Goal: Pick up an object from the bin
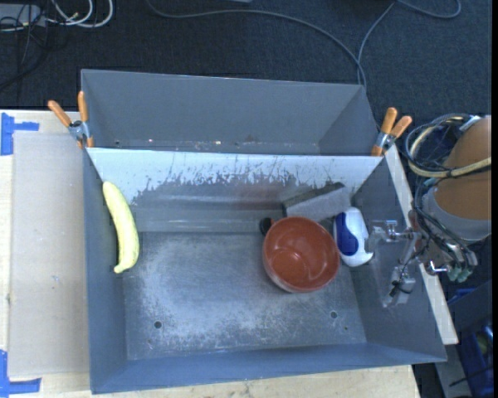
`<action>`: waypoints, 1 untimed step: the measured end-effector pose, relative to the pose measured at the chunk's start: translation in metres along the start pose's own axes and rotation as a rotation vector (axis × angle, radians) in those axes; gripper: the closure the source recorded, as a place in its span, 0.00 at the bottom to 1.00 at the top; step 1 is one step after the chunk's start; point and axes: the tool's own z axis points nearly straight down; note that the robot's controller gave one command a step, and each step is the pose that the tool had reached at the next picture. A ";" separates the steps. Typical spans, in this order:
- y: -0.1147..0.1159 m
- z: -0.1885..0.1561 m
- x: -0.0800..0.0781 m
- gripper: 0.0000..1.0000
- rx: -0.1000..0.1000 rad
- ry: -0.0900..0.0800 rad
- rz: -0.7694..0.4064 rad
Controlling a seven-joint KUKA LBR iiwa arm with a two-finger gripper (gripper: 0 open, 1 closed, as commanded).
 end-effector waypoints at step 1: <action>0.001 -0.003 -0.002 0.00 0.002 -0.007 -0.004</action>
Offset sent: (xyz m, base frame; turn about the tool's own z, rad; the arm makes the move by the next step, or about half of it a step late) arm 0.0629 0.0858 -0.1163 -0.1576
